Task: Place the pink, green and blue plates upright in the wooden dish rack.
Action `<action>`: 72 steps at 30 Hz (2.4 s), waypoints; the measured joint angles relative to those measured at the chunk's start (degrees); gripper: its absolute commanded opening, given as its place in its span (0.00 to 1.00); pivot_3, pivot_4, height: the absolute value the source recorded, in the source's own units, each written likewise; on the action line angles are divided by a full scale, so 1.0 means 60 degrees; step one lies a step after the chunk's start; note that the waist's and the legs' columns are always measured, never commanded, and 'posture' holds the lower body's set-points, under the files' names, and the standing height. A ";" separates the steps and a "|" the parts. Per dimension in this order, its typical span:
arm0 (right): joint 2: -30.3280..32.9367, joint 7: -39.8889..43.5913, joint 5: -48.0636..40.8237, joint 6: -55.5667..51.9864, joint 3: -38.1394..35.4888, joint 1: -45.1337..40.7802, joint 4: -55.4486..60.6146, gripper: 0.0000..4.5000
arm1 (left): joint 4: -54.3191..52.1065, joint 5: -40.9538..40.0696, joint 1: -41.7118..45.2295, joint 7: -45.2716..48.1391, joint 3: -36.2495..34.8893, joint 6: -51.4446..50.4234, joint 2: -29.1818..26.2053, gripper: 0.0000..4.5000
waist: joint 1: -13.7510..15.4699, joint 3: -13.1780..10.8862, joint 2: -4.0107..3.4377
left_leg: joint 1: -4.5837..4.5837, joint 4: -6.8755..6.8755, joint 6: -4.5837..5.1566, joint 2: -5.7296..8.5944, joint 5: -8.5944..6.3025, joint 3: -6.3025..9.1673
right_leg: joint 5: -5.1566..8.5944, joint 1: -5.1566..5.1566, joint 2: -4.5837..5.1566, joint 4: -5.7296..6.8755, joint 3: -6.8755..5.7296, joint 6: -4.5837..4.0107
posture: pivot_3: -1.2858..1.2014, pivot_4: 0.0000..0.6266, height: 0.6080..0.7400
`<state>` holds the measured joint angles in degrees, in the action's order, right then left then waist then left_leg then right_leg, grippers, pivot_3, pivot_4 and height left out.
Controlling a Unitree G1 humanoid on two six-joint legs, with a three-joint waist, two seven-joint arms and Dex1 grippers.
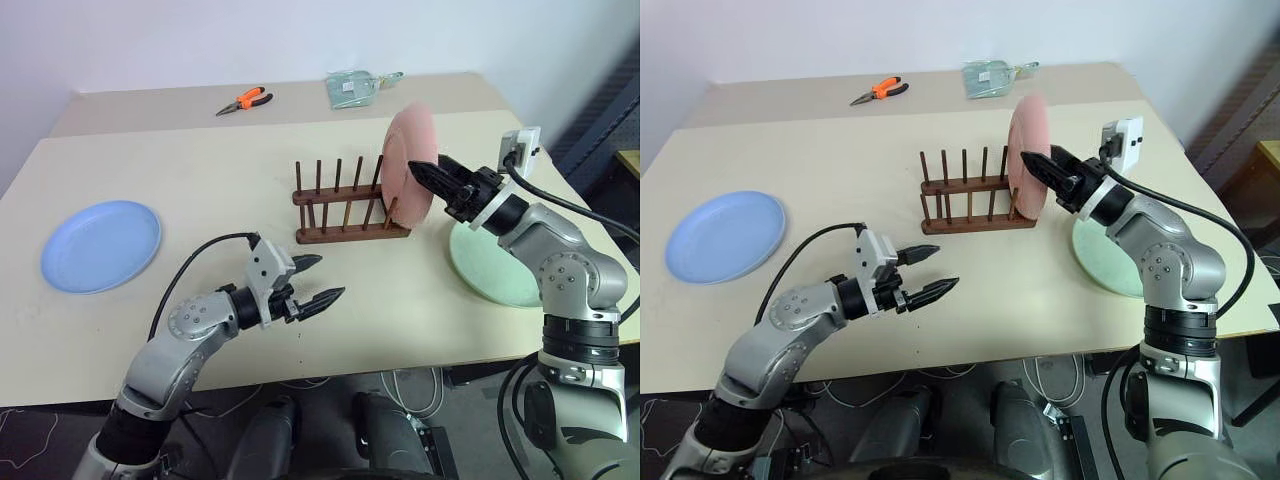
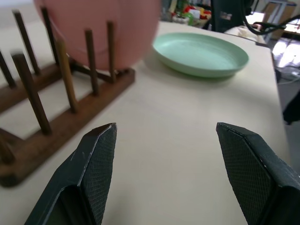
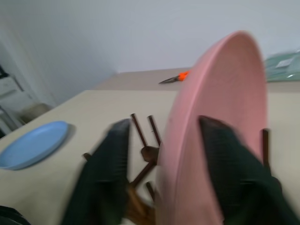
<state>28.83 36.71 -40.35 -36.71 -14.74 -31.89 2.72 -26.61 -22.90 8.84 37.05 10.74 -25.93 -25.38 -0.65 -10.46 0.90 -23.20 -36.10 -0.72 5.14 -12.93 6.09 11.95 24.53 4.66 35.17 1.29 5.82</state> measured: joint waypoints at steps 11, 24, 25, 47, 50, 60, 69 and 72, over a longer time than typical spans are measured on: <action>0.2840 0.0978 0.1654 0.1197 -0.0373 0.2012 0.1250 0.78 | 0.0274 0.0209 -0.0136 0.0045 -0.0053 0.0137 0.0066 0.78 | 0.0209 -0.0001 -0.0005 | -0.0014 -0.0006 0.0018 0.0004 -0.0011 -0.0003 | 0.0002 0.0000 0.0006 -0.0009 -0.0006 0.0007 | 0.52 0.24 0.98; 0.2415 -0.1160 0.5079 0.0943 0.1714 0.4379 0.1176 0.37 | 0.1180 0.0619 0.0554 0.0415 -0.0002 0.0740 0.0268 0.78 | 0.0234 0.0002 -0.0019 | -0.0012 -0.0020 0.0018 0.0003 -0.0010 -0.0024 | 0.0007 -0.0001 0.0006 -0.0011 0.0010 -0.0001 | 0.52 0.24 0.98; 0.2364 -0.1294 0.5155 0.0853 0.1717 0.4345 0.1167 0.26 | 0.1213 0.0620 0.0556 0.0420 -0.0002 0.0740 0.0302 0.78 | 0.0234 0.0002 -0.0019 | -0.0012 -0.0022 0.0018 0.0003 -0.0010 -0.0023 | 0.0006 -0.0002 0.0005 -0.0012 0.0009 -0.0001 | 0.52 0.24 0.98; 0.0872 -0.2118 0.2214 0.0568 -0.0668 -0.1321 0.3060 0.01 | 0.2593 0.1543 0.1236 -0.0553 -0.0833 0.2239 0.0604 0.78 | 0.0152 -0.0028 -0.0064 | -0.0008 0.0000 0.0018 -0.0013 -0.0010 0.0005 | -0.0014 0.0004 -0.0012 -0.0005 -0.0008 0.0033 | 0.52 0.24 0.98; -0.0273 -0.2150 -0.0935 -0.0629 -0.0665 -0.1485 0.4043 0.01 | 0.2934 0.1635 0.1195 -0.0651 -0.1228 0.2603 0.0511 0.78 | 0.0158 -0.0027 -0.0063 | -0.0013 -0.0007 0.0019 -0.0006 -0.0010 0.0011 | -0.0016 0.0003 0.0000 -0.0003 -0.0009 0.0031 | 0.52 0.24 0.98; -0.2765 -0.5117 -0.5524 -0.1291 0.0306 -0.1782 0.3610 0.01 | 0.2685 0.1241 0.0320 -0.0086 -0.1676 0.2580 0.0080 0.78 | 0.0140 -0.0027 -0.0068 | -0.0016 -0.0008 0.0018 0.0003 -0.0010 0.0009 | -0.0018 0.0017 0.0003 0.0006 -0.0004 0.0026 | 0.52 0.24 0.98; -0.2979 -0.5406 -0.5420 -0.1217 0.0333 -0.1437 0.1688 0.01 | 0.2342 0.1197 0.0174 -0.0021 -0.1655 0.2289 0.0070 0.78 | -0.0013 -0.0028 -0.0071 | -0.0015 0.0001 0.0018 0.0002 -0.0009 0.0002 | -0.0019 0.0026 -0.0002 0.0017 -0.0002 0.0028 | 0.52 0.24 0.98; -0.3066 -0.5676 -0.5426 -0.1218 0.0229 -0.1268 0.1242 0.01 | 0.2240 0.1187 0.0156 0.0024 -0.1639 0.2202 0.0070 0.78 | -0.0037 -0.0028 -0.0071 | -0.0014 0.0002 0.0018 -0.0001 -0.0009 0.0002 | -0.0019 0.0027 -0.0006 0.0017 -0.0001 0.0028 | 0.52 0.24 0.98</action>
<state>10.43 2.66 -72.90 -44.02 -13.37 -39.49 10.17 -13.17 -15.78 9.78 37.19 0.91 -12.72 -24.96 -0.87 -10.63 0.47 -23.28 -36.09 -0.61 5.14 -12.98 6.10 11.83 24.69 4.62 35.28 1.28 5.99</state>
